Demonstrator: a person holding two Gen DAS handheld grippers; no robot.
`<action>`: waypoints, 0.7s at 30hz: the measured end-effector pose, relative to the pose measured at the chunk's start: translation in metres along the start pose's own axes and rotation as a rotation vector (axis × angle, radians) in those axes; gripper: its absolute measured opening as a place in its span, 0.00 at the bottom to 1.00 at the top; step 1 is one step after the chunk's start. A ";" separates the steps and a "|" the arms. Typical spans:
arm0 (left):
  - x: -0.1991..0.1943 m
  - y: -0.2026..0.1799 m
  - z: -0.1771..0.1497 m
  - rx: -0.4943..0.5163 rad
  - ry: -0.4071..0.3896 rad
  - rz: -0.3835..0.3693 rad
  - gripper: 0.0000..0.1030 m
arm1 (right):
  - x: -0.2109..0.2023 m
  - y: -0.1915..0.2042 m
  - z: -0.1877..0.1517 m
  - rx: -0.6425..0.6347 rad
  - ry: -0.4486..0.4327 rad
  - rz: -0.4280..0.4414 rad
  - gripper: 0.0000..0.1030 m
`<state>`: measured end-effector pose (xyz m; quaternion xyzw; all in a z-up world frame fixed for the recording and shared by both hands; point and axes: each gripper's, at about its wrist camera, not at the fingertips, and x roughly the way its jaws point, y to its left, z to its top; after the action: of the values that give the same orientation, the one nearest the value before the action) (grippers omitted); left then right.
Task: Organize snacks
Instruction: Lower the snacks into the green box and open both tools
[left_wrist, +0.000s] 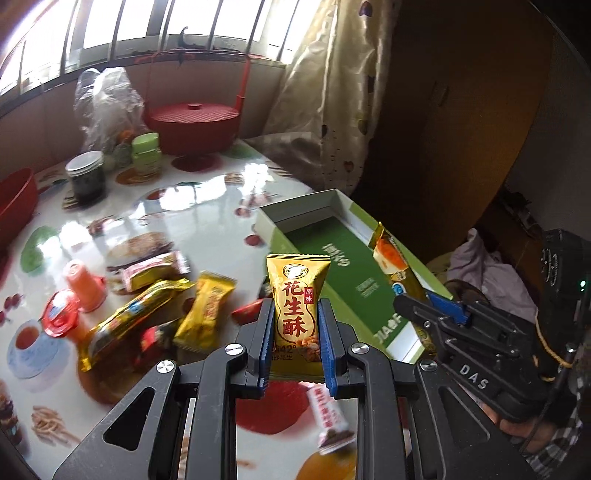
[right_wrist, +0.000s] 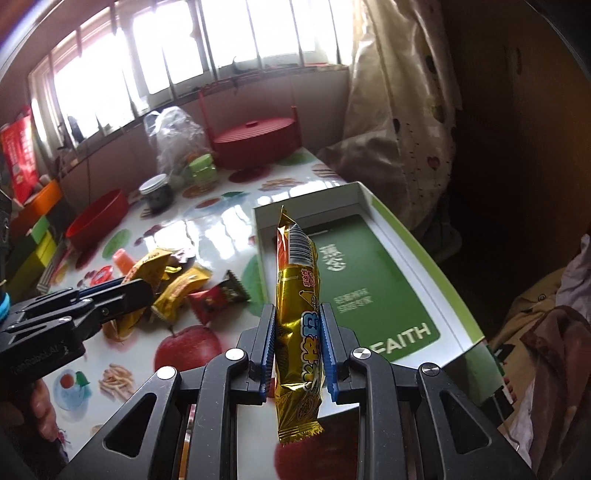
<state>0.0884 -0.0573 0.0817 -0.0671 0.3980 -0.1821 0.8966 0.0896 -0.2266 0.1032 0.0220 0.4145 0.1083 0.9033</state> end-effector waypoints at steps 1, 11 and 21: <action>0.003 -0.004 0.003 0.003 0.003 -0.009 0.23 | 0.001 -0.004 0.000 0.005 0.002 -0.009 0.21; 0.045 -0.036 0.020 0.040 0.059 -0.081 0.23 | 0.013 -0.037 0.000 0.053 0.029 -0.064 0.21; 0.080 -0.046 0.025 0.031 0.119 -0.090 0.23 | 0.030 -0.053 0.000 0.057 0.059 -0.090 0.21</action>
<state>0.1436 -0.1311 0.0560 -0.0602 0.4442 -0.2321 0.8632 0.1178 -0.2715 0.0740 0.0259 0.4446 0.0561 0.8936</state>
